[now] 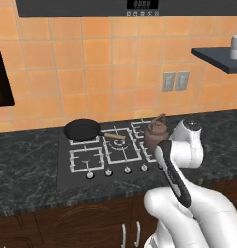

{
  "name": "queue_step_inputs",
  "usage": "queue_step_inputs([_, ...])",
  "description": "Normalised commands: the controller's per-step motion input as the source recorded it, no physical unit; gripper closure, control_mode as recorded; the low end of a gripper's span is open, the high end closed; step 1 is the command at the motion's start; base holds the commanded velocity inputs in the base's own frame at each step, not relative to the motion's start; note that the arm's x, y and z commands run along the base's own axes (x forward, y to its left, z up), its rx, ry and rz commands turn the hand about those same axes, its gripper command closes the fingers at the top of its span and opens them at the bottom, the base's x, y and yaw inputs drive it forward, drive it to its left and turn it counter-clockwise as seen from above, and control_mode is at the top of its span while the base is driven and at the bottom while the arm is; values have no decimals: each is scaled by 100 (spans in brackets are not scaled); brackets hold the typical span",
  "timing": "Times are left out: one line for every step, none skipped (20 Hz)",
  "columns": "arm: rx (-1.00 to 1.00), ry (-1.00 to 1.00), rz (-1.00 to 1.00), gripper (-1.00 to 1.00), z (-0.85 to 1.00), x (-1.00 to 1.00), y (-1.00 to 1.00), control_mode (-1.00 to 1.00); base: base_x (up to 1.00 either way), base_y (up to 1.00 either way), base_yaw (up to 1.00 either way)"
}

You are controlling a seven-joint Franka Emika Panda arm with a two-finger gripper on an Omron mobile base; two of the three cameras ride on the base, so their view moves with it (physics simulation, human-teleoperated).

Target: Pick the kettle from the counter and place it on a stove burner. Then turn the burner on.

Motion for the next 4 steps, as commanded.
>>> queue_step_inputs([1,0,-44,-100,-39,-71,-100,-100,0,0,0])
queue_step_inputs([6,3,-49,-100,-27,-55,-100,-100,0,0,0])
queue_step_inputs([8,6,-51,-100,-22,-51,-100,-100,0,0,0])
queue_step_inputs([10,8,-53,-100,-21,-46,-100,-100,0,0,0])
